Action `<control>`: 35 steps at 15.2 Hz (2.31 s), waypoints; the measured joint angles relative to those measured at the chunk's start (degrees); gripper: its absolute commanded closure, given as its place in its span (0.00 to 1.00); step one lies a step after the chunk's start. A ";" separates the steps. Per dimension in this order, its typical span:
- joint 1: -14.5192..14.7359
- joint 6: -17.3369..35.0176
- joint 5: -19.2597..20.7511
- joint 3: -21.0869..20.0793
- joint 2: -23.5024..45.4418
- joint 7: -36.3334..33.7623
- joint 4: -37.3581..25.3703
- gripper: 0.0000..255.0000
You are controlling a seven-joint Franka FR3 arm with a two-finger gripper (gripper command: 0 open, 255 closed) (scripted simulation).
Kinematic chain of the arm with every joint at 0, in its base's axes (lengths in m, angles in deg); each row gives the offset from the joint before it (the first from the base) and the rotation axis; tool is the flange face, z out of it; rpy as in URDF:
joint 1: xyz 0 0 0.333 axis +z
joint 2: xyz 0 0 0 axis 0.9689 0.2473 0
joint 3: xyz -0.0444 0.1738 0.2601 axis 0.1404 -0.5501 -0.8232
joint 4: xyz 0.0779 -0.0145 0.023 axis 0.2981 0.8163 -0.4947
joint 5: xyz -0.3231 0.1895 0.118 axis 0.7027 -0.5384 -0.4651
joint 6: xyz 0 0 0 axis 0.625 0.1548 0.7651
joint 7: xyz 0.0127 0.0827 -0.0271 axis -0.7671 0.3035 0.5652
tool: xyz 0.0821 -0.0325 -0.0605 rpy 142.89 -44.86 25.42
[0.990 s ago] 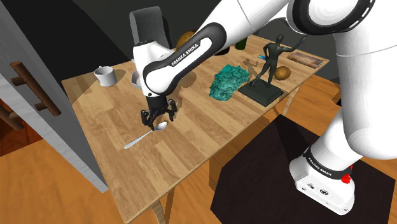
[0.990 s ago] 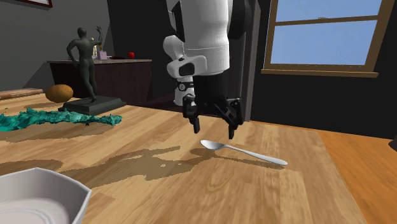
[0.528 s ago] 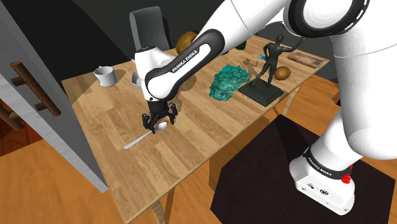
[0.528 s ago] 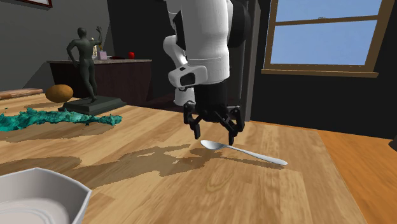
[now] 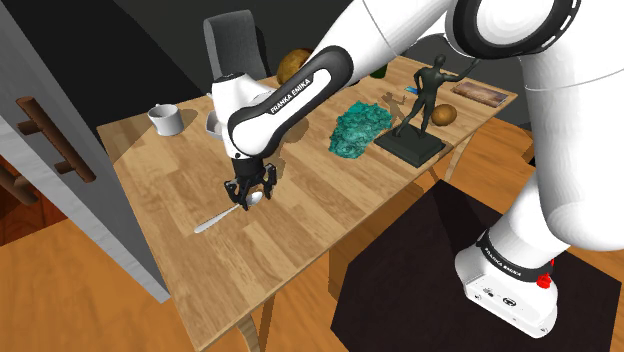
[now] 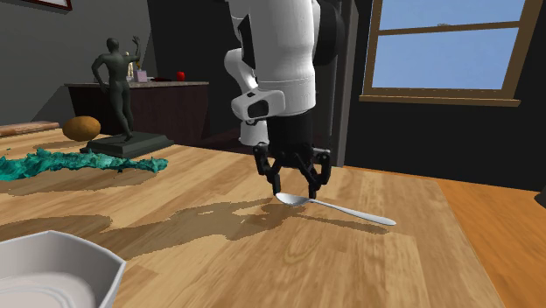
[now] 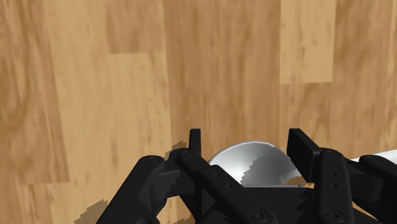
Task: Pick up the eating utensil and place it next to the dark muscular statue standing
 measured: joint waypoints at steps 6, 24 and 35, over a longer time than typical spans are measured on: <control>-0.07 -0.25 -0.09 -0.07 -0.27 0.04 0.02 1.00; -1.48 -10.20 -2.72 -1.86 -8.18 0.79 -2.32 1.00; -1.78 -17.30 -3.93 -2.59 -11.52 0.84 -6.28 1.00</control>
